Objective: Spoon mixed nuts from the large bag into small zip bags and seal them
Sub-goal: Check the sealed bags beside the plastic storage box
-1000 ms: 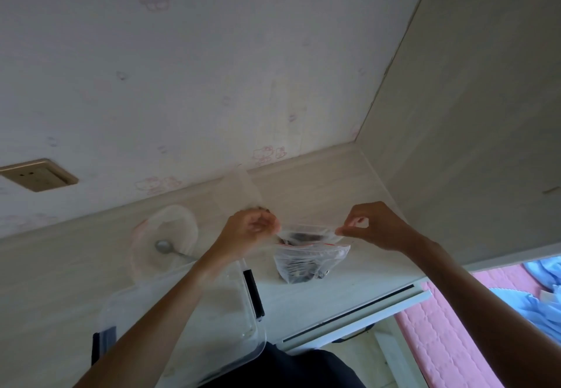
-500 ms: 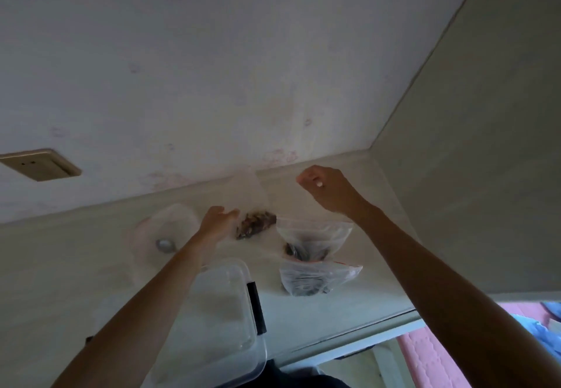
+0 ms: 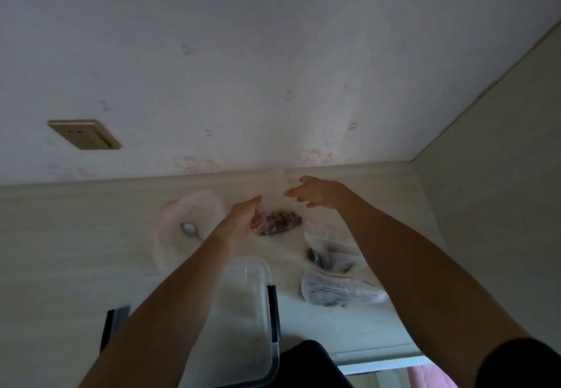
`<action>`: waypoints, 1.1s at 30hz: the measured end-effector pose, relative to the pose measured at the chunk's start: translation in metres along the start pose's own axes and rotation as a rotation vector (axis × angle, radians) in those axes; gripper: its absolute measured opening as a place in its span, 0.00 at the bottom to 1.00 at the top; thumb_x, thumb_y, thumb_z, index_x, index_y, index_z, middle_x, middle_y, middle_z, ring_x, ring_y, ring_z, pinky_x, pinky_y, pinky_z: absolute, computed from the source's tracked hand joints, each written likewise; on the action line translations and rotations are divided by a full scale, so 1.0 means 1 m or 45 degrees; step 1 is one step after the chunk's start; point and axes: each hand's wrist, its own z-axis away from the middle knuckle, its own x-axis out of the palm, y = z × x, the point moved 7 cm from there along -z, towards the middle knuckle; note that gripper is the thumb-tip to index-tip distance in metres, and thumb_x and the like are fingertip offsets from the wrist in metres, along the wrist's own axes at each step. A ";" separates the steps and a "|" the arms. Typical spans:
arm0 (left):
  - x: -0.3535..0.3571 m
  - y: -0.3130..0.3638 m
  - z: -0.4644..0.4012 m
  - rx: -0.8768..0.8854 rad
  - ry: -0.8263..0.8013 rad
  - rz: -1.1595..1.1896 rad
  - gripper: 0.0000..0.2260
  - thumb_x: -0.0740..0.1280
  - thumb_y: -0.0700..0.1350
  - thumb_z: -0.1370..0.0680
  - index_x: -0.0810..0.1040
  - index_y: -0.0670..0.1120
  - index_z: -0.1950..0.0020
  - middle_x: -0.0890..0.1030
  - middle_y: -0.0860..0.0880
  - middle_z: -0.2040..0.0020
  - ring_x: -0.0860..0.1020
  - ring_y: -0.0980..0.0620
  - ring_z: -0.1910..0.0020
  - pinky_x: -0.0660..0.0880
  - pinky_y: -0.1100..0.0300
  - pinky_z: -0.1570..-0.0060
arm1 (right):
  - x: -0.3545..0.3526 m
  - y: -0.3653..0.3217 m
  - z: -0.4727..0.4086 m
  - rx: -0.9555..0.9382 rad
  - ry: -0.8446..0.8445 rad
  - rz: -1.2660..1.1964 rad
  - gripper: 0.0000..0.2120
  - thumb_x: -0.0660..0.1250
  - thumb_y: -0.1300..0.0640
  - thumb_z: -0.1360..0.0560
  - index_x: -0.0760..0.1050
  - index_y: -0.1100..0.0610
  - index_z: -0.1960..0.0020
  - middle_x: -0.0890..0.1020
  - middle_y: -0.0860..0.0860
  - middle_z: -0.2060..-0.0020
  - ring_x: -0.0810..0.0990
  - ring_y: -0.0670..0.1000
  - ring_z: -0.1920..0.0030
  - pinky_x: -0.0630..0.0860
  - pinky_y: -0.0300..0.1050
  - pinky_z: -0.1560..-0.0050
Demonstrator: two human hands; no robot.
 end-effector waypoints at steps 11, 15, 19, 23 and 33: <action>0.021 0.040 0.034 0.583 0.000 -0.438 0.03 0.74 0.46 0.21 0.85 0.48 0.55 0.85 0.48 0.55 0.81 0.58 0.61 0.74 0.65 0.64 | -0.030 0.001 0.024 -0.169 0.179 -0.097 0.09 0.77 0.57 0.26 0.80 0.60 0.60 0.83 0.58 0.63 0.81 0.54 0.62 0.83 0.49 0.50; 0.047 0.050 0.051 0.708 -0.197 -0.537 0.07 0.75 0.46 0.22 0.86 0.42 0.50 0.84 0.43 0.55 0.79 0.51 0.56 0.74 0.56 0.54 | -0.063 0.022 0.059 -0.308 0.298 -0.094 0.12 0.78 0.58 0.27 0.82 0.67 0.56 0.83 0.54 0.68 0.82 0.47 0.67 0.80 0.39 0.60; 0.080 0.057 0.069 0.880 -0.331 -0.602 0.02 0.76 0.44 0.22 0.87 0.47 0.52 0.86 0.49 0.56 0.82 0.55 0.55 0.78 0.56 0.50 | -0.095 0.042 0.095 -0.399 0.489 0.115 0.17 0.78 0.54 0.26 0.79 0.67 0.62 0.80 0.54 0.68 0.77 0.45 0.70 0.71 0.41 0.64; 0.102 0.048 0.069 0.944 -0.381 -0.765 0.02 0.76 0.46 0.22 0.88 0.49 0.52 0.87 0.52 0.59 0.83 0.57 0.57 0.81 0.54 0.47 | -0.109 0.063 0.124 -0.408 0.666 0.337 0.20 0.75 0.53 0.24 0.74 0.60 0.69 0.77 0.54 0.70 0.74 0.51 0.65 0.69 0.46 0.62; 0.127 0.024 0.077 0.998 -0.437 -1.087 0.04 0.78 0.44 0.25 0.87 0.53 0.57 0.87 0.57 0.64 0.84 0.63 0.62 0.78 0.68 0.58 | -0.091 0.062 0.146 -0.505 0.743 0.443 0.06 0.77 0.58 0.27 0.85 0.58 0.52 0.87 0.53 0.55 0.85 0.52 0.53 0.78 0.42 0.51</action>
